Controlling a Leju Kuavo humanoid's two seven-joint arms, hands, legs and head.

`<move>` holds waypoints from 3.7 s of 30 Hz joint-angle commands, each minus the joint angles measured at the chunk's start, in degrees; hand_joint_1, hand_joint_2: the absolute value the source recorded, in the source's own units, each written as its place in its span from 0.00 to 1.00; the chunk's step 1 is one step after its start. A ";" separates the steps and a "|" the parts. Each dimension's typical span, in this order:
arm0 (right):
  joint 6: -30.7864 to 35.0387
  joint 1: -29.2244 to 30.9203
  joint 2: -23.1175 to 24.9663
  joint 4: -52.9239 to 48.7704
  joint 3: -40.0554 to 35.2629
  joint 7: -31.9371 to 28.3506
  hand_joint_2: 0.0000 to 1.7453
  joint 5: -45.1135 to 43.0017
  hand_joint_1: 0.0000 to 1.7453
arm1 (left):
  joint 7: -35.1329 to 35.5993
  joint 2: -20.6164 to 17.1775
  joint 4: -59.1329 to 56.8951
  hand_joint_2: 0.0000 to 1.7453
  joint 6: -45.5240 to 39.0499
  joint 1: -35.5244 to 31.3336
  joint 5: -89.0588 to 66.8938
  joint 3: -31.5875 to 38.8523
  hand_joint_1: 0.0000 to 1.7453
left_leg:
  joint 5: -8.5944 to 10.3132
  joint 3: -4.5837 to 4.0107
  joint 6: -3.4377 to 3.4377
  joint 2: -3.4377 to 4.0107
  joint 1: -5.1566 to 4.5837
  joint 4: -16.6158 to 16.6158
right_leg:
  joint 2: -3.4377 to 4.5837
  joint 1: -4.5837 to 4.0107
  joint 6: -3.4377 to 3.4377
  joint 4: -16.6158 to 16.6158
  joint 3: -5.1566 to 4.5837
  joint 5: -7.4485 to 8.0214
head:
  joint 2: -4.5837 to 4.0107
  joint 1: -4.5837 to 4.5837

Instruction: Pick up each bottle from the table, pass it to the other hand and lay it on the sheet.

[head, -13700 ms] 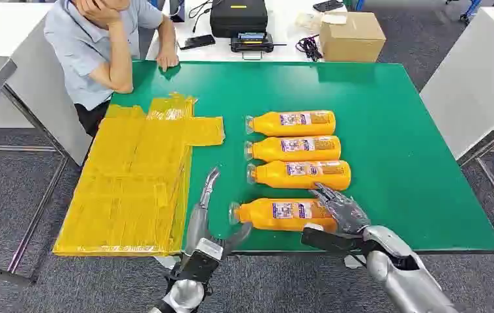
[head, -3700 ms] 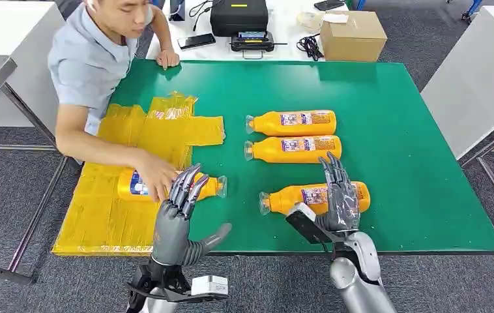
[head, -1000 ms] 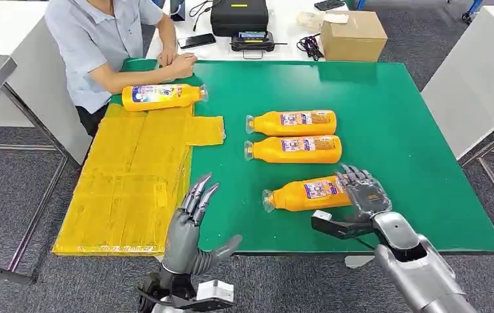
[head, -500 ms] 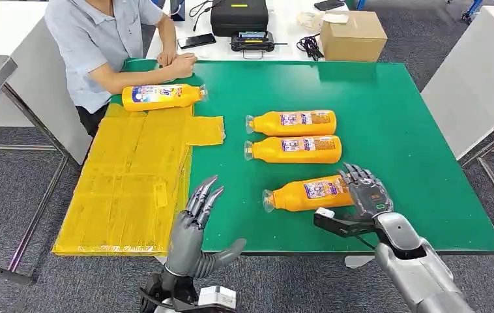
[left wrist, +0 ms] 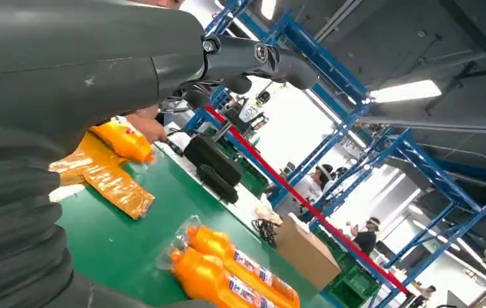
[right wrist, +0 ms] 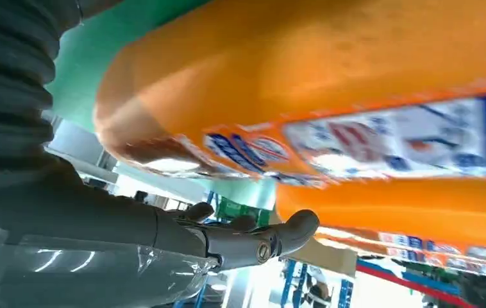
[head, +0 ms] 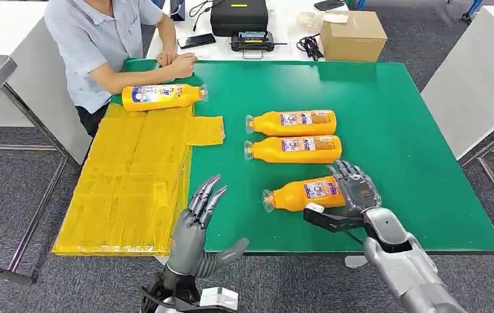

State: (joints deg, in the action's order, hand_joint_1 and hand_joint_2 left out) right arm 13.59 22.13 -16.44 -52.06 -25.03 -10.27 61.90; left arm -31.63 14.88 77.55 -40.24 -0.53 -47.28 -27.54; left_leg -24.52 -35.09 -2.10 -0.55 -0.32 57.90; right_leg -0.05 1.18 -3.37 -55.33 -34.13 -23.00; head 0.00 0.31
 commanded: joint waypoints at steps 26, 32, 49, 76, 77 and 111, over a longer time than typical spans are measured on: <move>-13.44 8.35 0.64 18.47 0.96 -1.96 1.00 -9.04 1.00 | -4.01 0.78 -5.94 1.00 0.24 -2.09 1.68 0.79 0.00 | -0.05 0.56 0.09 -0.07 0.05 -0.06 | -0.11 -0.06 0.13 0.10 0.56 -0.07 | 0.00 0.02; -13.44 8.35 0.64 18.47 0.96 -1.96 1.00 -9.04 1.00 | -4.01 0.78 -5.94 1.00 0.24 -2.09 1.68 0.79 0.00 | -0.05 0.57 0.10 -0.07 0.05 -0.06 | -0.12 -0.07 0.13 0.10 0.57 -0.08 | 0.00 0.02; -18.79 -6.00 5.22 -8.53 7.33 -9.89 1.00 -37.45 1.00 | -8.37 1.25 -7.40 1.00 0.24 -4.07 30.13 0.49 0.00 | -0.09 0.88 0.13 0.14 0.10 -0.05 | 0.05 -0.14 0.13 0.10 0.77 -0.01 | 0.00 0.02; -17.08 -2.43 13.49 -16.03 -4.90 -13.62 1.00 -44.66 1.00 | 2.71 -3.58 -12.70 1.00 29.57 -10.48 69.11 -8.90 0.00 | -0.08 0.33 0.13 0.20 0.09 -0.02 | 0.15 -0.11 0.16 -0.01 0.26 -0.03 | 0.00 0.02; -18.33 -1.62 13.22 -14.64 -5.64 -13.52 1.00 -45.22 1.00 | 0.32 -3.85 -11.85 1.00 28.80 -10.76 66.58 -9.59 0.00 | -0.06 0.29 0.11 0.17 0.07 -0.03 | 0.12 -0.08 0.13 -0.02 0.22 -0.02 | 0.00 0.02; -13.21 -0.33 13.40 -13.87 -12.23 -13.18 1.00 -36.50 1.00 | -0.47 -0.77 -17.49 1.00 17.65 -14.68 61.87 -4.73 0.00 | -0.10 0.33 0.13 0.12 0.12 0.00 | 0.08 -0.13 0.16 0.00 0.30 -0.06 | 0.00 0.02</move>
State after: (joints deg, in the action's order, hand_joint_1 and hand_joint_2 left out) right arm -1.49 20.44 -2.78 -66.31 -33.72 -24.05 23.73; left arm -32.11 13.84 65.73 -21.50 -11.99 14.36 -34.21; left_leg -24.53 -34.97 -2.08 -0.52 -0.26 57.90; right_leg -0.03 1.11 -3.35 -55.35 -34.04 -23.01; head 0.00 0.33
